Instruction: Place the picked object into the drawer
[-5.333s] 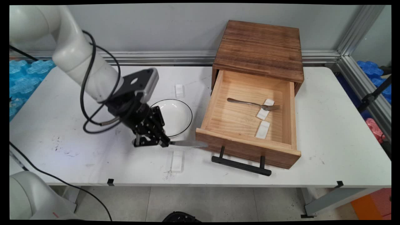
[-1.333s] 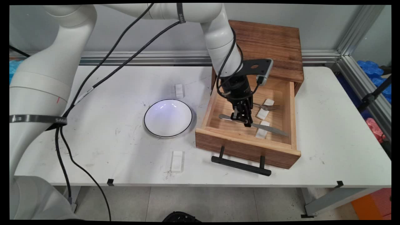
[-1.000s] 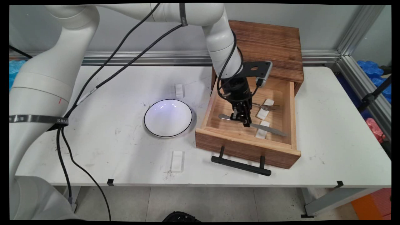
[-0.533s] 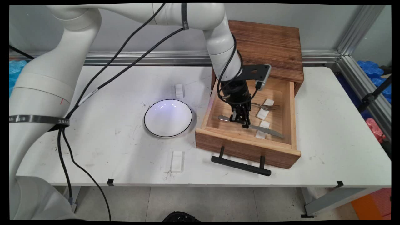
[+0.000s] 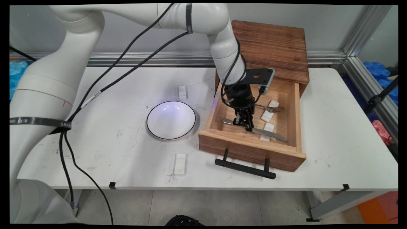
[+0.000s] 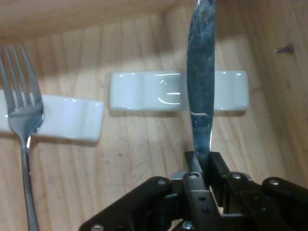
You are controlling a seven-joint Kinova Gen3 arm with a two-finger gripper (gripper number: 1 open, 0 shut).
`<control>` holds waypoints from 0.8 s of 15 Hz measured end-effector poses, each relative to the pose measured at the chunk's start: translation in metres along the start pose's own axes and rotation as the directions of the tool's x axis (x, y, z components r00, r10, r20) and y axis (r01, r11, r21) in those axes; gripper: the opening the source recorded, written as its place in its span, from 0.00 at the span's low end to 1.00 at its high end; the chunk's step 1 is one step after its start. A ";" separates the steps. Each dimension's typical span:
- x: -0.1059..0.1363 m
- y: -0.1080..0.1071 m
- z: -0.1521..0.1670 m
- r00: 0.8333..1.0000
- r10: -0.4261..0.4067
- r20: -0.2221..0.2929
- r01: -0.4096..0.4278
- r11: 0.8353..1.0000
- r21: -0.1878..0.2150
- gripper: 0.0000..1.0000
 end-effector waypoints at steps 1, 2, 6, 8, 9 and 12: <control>-0.001 0.000 0.001 1.000 0.001 0.001 -0.001 1.000 0.000 0.00; -0.001 0.000 0.002 1.000 0.002 0.001 -0.002 1.000 0.001 0.00; -0.003 -0.002 0.005 1.000 0.007 0.003 -0.007 1.000 0.009 0.00; -0.004 -0.003 0.007 1.000 0.011 0.003 -0.011 1.000 0.016 0.00; -0.004 -0.004 0.008 1.000 0.013 0.002 -0.013 1.000 0.019 1.00; -0.005 -0.006 0.009 1.000 0.018 0.001 -0.018 0.999 0.028 1.00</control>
